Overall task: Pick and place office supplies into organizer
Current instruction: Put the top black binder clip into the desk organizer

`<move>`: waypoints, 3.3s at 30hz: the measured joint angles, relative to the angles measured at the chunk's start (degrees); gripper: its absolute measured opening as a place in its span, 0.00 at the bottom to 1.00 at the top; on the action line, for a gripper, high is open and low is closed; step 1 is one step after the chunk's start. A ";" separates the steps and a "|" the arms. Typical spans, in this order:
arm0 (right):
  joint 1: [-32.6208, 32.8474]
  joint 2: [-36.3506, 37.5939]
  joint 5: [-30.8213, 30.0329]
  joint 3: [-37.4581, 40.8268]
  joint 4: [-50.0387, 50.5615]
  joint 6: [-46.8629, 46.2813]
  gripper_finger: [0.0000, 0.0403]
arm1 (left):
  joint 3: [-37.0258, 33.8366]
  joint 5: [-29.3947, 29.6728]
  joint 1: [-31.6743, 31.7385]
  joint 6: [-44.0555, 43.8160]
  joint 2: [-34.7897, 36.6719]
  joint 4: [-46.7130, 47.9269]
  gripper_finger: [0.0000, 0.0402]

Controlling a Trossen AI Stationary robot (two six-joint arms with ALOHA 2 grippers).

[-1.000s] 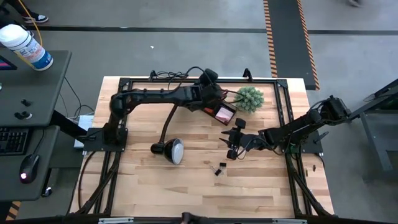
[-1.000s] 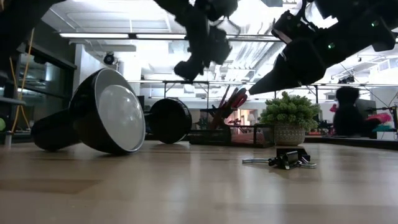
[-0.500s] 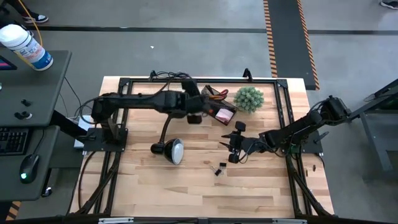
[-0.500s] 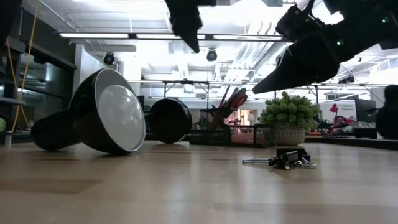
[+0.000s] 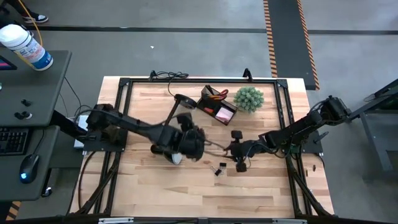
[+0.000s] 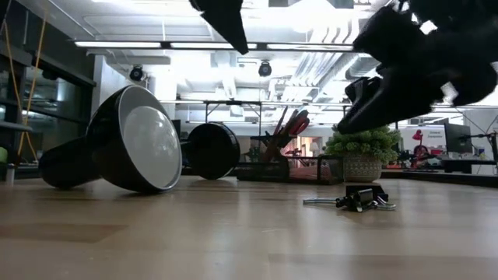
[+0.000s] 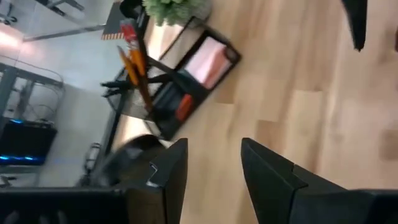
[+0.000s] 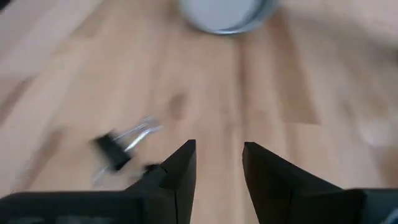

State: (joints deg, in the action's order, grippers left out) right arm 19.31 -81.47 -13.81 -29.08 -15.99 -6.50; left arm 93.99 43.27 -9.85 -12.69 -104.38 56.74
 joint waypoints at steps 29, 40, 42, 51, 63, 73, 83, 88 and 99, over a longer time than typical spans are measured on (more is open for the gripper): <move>4.33 -19.92 17.16 -29.02 40.04 53.92 0.30 | -11.66 1.13 -23.12 -34.52 0.00 -2.69 0.34; 3.30 -25.46 16.27 -38.56 53.45 60.08 0.30 | -13.68 1.06 -23.54 -35.32 0.00 -2.56 0.34; 3.02 -25.46 16.29 -38.56 53.68 61.07 0.30 | -14.07 1.10 -23.54 -35.29 0.00 -2.53 0.34; 1.21 -25.46 18.13 -38.56 52.76 64.61 0.30 | -14.64 1.09 -23.54 -35.19 0.00 -2.54 0.34; 0.83 -25.46 16.60 -38.56 47.20 66.71 0.30 | -14.64 1.11 -23.54 -35.19 0.00 -2.55 0.34; 0.83 -28.78 13.71 -38.61 46.30 67.37 0.30 | -14.62 1.11 -23.54 -35.19 0.00 -2.55 0.34; 0.83 -29.38 13.55 -38.69 46.15 68.15 0.28 | -14.60 1.11 -23.56 -35.19 0.00 -2.59 0.34; 0.79 -29.42 14.50 -38.64 46.97 68.00 0.16 | -14.60 1.11 -23.56 -35.19 0.00 -2.61 0.34; -0.20 -29.49 16.18 -38.58 47.91 64.80 0.01 | -14.60 1.11 -23.56 -35.58 0.00 -2.81 0.34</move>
State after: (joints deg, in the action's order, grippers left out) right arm 19.11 -110.96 2.37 -67.66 31.92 58.30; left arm 79.40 44.38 -33.41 -48.27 -104.38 53.93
